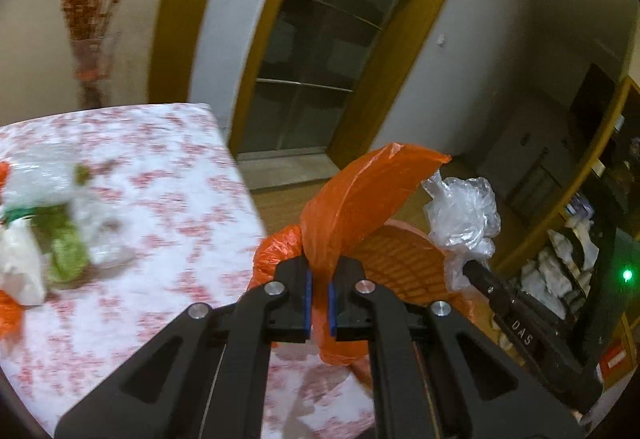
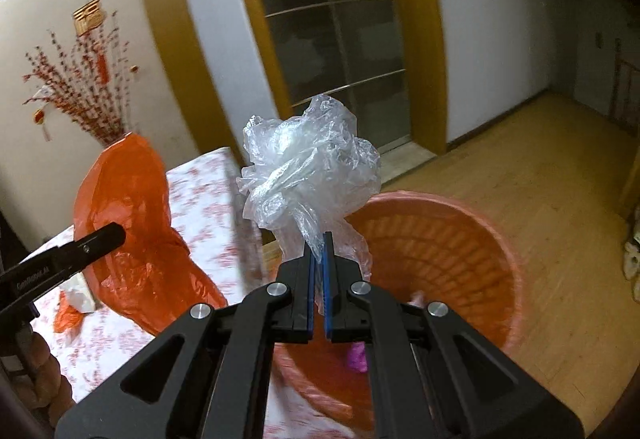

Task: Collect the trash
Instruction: 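Carry both bags over the basket and open both tools to release them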

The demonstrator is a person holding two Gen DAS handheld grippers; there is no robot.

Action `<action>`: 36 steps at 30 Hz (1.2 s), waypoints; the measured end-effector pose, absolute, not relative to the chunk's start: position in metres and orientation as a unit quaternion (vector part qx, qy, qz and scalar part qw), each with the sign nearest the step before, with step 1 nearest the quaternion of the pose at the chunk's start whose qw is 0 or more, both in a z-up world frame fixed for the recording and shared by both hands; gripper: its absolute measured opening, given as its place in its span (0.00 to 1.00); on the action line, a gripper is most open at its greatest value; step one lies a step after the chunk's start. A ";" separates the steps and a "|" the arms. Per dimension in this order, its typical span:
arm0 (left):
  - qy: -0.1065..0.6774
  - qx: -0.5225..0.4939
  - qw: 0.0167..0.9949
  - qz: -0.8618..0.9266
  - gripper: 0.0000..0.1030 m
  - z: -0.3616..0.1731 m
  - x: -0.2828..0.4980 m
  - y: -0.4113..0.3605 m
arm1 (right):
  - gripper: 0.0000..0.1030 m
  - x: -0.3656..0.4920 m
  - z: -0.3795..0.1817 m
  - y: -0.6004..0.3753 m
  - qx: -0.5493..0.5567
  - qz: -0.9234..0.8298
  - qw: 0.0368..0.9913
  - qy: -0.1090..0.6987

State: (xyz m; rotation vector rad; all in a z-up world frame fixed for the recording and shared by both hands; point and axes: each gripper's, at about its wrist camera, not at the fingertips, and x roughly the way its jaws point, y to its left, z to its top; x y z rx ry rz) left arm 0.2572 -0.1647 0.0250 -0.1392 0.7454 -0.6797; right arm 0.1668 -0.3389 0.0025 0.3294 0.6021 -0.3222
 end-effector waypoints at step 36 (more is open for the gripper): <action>0.409 -0.008 0.815 -0.411 0.07 -0.027 0.257 -0.303 | 0.03 0.137 -0.035 -0.407 0.225 -0.226 0.898 0.303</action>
